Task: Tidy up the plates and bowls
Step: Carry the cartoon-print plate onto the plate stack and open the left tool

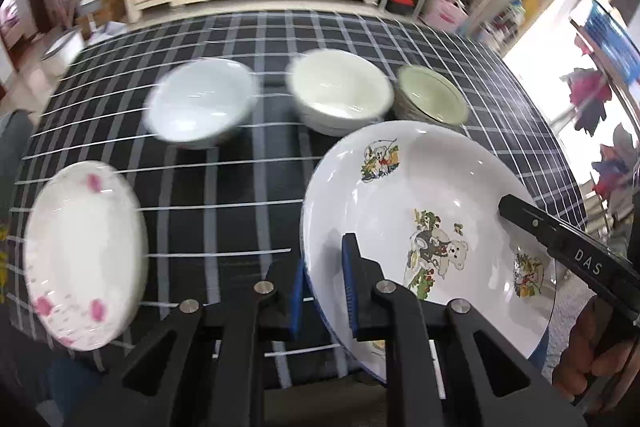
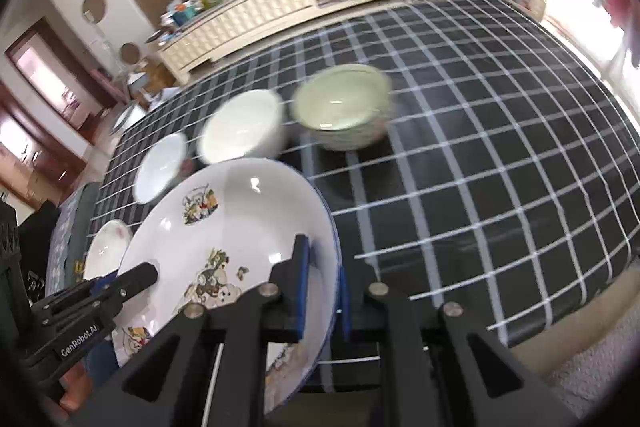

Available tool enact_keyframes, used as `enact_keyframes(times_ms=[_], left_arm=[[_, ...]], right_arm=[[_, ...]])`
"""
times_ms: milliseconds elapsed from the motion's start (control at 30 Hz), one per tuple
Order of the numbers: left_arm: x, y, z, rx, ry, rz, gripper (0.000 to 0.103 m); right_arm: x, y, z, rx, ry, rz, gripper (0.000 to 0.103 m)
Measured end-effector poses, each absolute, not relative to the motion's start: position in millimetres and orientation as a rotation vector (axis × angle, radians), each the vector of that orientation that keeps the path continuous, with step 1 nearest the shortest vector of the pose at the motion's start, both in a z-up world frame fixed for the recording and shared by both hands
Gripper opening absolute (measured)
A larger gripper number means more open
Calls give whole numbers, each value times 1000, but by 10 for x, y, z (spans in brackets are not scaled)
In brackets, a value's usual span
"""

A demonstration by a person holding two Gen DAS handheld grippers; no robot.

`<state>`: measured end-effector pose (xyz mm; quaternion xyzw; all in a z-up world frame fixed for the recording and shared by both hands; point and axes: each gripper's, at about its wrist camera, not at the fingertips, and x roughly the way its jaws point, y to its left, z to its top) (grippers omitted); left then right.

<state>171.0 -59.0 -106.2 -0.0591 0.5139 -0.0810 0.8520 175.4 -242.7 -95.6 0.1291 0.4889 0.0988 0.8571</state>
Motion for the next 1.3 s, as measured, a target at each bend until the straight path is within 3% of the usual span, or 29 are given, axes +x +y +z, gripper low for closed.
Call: enact_keyframes(times_ms=[667, 1300], left_arm=[[989, 1268, -1045, -345, 1047, 131, 15], [831, 1965, -1513, -439, 1108, 223, 15]], right_arm=[[1807, -621, -1029, 91, 1069, 512, 17], [1835, 201, -1457, 7, 1174, 553, 17]])
